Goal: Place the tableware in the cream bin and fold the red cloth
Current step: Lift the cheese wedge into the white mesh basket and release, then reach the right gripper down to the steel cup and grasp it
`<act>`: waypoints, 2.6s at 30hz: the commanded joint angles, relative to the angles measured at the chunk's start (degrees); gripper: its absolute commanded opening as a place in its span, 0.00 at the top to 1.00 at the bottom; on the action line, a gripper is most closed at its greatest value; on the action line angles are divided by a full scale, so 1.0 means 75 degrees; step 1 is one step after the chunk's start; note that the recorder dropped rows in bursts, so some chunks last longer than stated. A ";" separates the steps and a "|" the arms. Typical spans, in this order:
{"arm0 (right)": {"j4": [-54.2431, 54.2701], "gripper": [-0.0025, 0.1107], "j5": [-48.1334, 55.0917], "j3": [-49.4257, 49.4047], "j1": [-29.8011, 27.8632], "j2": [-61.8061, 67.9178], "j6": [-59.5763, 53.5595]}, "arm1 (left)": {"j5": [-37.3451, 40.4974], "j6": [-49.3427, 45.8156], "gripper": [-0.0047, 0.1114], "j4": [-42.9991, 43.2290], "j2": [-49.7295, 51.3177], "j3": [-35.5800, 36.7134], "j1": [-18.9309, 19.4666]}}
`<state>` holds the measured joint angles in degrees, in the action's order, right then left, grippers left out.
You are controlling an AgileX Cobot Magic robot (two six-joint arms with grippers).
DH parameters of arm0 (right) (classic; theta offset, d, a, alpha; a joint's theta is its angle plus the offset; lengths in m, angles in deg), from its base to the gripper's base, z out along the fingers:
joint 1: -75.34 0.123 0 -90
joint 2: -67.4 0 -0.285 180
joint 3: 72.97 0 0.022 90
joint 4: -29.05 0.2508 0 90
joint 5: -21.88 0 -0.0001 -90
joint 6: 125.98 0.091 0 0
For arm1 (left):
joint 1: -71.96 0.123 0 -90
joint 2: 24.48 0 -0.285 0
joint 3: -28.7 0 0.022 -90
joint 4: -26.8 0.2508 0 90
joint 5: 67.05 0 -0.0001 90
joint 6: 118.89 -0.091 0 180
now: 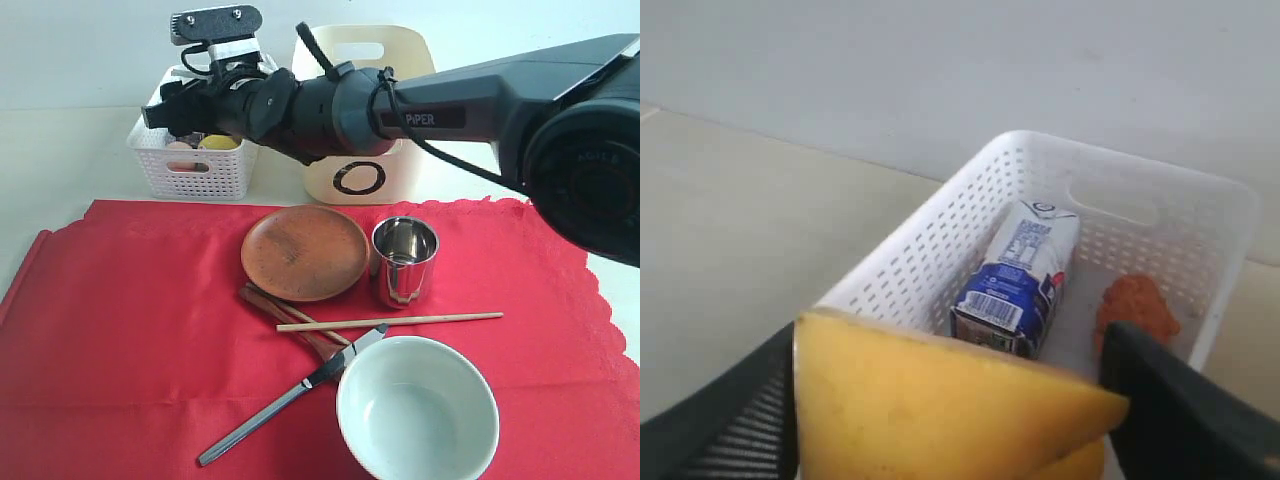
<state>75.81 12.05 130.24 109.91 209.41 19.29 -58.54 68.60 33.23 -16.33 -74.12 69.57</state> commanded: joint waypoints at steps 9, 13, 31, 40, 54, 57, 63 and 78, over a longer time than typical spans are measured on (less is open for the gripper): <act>-0.0087 0.59 -0.0043 -0.0011 0.0007 -0.0346 -0.0029 | -0.0035 0.0006 0.95 -0.0009 -0.0049 0.0005 0.0016; -0.0041 0.50 -0.0180 -0.0011 0.0007 -0.0346 -0.0029 | -0.0035 0.0020 0.95 -0.0009 -0.0049 0.0005 0.0016; 0.2351 0.06 0.1089 -0.0011 0.0007 -0.0726 -0.2933 | -0.0035 0.0005 0.95 -0.0009 -0.0049 0.0005 0.0016; 0.1133 0.06 0.3120 -0.0011 -0.0104 -0.1414 -0.2922 | -0.0035 0.0019 0.95 -0.0009 -0.0049 0.0005 0.0016; -0.3927 0.06 0.6352 -0.0011 -0.0541 -0.2702 0.0460 | -0.0035 0.0005 0.95 -0.0009 -0.0049 0.0005 0.0016; -0.4111 0.06 0.7069 -0.0011 -0.0541 -0.2803 0.0457 | -0.0035 0.0021 0.95 -0.0009 -0.0049 0.0005 0.0016; -0.4821 0.06 0.8288 -0.0011 -0.0541 -0.2852 0.0701 | -0.0035 0.0004 0.95 -0.0009 -0.0049 0.0005 0.0016; -0.4743 0.06 1.0210 -0.0257 -0.1894 -0.2852 0.1098 | -0.0035 0.0019 0.95 -0.0009 -0.0049 0.0005 0.0016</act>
<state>38.66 87.49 129.81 97.39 188.54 27.22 -58.54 68.60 33.23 -16.33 -74.12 69.57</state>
